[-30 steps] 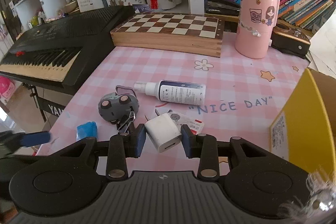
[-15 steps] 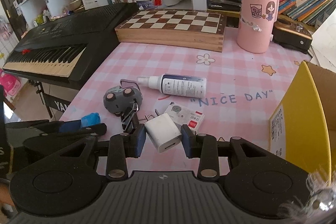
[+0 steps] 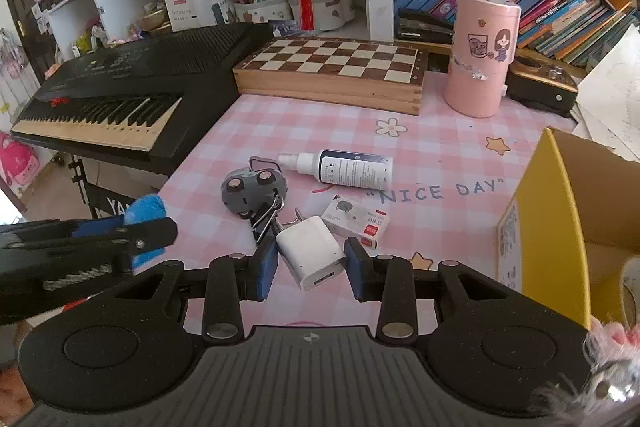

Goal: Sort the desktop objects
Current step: 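Grasp the white USB charger with the right tool while the left tool grasps the blue bag, then lift and carry the charger and blue bag toward the yellow box with both tools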

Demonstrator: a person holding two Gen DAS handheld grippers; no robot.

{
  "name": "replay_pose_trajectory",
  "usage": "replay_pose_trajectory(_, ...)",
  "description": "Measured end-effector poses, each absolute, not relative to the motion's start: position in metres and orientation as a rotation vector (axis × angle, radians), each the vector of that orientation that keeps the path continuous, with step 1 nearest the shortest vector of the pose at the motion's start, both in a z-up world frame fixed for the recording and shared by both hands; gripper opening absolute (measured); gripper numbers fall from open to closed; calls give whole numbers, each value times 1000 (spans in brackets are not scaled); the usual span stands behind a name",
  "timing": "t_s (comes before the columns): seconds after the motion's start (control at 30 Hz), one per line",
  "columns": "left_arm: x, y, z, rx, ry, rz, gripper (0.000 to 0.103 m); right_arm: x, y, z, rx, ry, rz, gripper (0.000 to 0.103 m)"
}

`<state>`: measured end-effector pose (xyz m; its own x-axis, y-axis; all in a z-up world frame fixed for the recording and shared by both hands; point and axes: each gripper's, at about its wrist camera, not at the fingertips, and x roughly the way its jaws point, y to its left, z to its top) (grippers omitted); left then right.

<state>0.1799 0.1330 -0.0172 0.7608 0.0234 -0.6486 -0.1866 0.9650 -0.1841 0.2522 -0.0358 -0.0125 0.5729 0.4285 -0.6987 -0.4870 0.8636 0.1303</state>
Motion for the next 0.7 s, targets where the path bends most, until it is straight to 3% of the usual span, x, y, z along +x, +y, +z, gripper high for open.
replay_pose_trajectory(0.7,81,128,3,-268,664,58,34,157,-50,-1,-53,806,502,34)
